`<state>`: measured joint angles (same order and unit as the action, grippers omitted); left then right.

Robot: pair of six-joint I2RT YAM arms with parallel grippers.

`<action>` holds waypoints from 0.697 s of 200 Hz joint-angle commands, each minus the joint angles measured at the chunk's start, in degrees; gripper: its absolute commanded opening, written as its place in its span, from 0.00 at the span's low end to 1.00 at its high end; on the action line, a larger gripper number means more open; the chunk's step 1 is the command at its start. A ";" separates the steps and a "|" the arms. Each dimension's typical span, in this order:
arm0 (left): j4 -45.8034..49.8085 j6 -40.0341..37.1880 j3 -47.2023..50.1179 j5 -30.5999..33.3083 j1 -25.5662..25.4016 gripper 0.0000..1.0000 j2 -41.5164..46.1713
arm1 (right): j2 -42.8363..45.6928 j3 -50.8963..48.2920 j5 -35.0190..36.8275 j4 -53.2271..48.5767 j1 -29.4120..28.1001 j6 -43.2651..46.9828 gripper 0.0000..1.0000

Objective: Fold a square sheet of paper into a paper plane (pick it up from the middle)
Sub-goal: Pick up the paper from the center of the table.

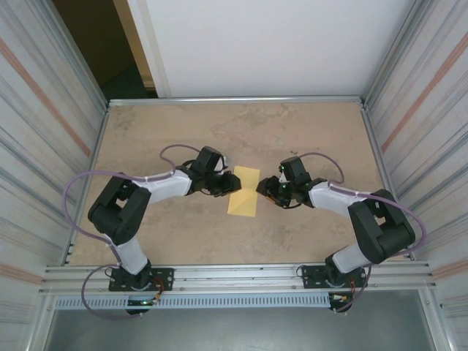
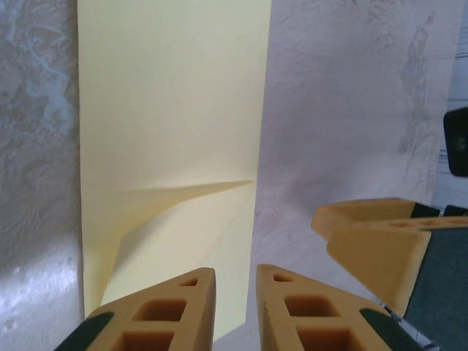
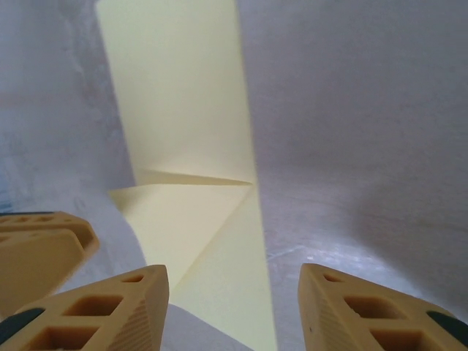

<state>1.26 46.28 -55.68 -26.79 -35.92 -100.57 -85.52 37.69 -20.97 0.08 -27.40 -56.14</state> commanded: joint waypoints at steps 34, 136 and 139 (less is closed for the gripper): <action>-1.85 -1.98 -2.34 2.24 1.31 0.23 -5.29 | -3.88 2.18 -2.04 4.21 -0.68 -6.32 0.50; -0.04 4.24 2.72 4.86 2.35 0.25 -7.44 | -9.81 4.95 -1.84 6.95 -4.08 -10.39 0.39; 0.01 4.45 2.69 5.02 2.28 0.25 -7.44 | -9.92 5.01 -1.80 6.95 -4.05 -10.39 0.39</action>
<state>-1.04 48.80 -54.72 -23.77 -33.69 -106.00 -93.91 40.86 -22.57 6.46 -30.81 -65.06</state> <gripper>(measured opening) 0.250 0.393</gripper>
